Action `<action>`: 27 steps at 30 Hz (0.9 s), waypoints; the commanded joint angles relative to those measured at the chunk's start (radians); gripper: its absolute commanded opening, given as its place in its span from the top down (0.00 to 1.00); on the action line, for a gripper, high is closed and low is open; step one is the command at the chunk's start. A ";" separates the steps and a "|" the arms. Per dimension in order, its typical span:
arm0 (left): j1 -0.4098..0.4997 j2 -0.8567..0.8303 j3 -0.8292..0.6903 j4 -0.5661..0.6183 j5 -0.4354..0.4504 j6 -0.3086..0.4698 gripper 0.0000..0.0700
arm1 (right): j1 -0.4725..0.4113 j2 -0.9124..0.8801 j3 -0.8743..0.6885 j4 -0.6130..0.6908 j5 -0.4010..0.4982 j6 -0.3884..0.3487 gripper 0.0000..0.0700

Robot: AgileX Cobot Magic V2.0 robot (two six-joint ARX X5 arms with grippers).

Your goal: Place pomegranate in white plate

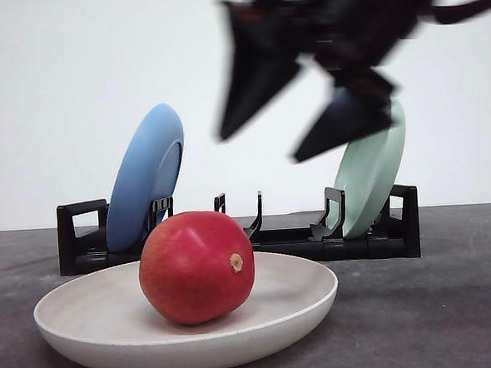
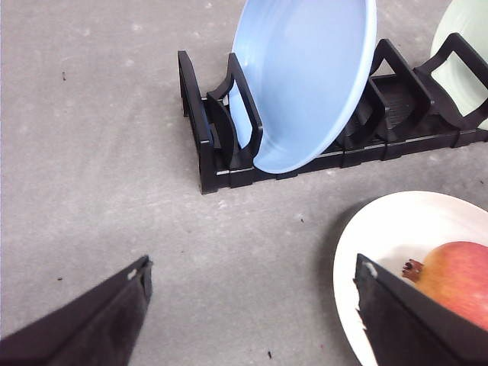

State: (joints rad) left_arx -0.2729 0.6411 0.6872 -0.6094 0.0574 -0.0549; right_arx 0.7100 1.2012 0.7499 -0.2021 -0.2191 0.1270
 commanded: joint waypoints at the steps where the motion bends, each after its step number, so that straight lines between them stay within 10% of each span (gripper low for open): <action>1: -0.002 0.005 0.009 0.007 0.003 -0.017 0.27 | -0.040 -0.055 -0.028 0.010 -0.021 0.008 0.14; 14: -0.002 0.005 0.009 0.004 0.003 -0.044 0.27 | -0.468 -0.296 -0.143 -0.114 -0.069 -0.003 0.14; 21: -0.002 0.005 0.009 -0.013 0.003 -0.041 0.32 | -0.514 -0.295 -0.143 -0.119 -0.070 0.011 0.17; 22: -0.002 0.005 0.009 -0.018 0.003 -0.040 0.45 | -0.514 -0.295 -0.143 -0.123 -0.069 0.011 0.28; 24: -0.002 0.005 0.009 -0.024 0.003 -0.040 0.99 | -0.514 -0.295 -0.143 -0.129 -0.068 0.010 0.85; 27: -0.002 0.005 0.009 -0.025 0.003 -0.040 1.00 | -0.514 -0.295 -0.143 -0.127 -0.068 0.008 0.98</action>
State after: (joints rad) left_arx -0.2729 0.6411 0.6873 -0.6406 0.0574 -0.0948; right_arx 0.1944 0.8986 0.6014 -0.3356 -0.2870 0.1345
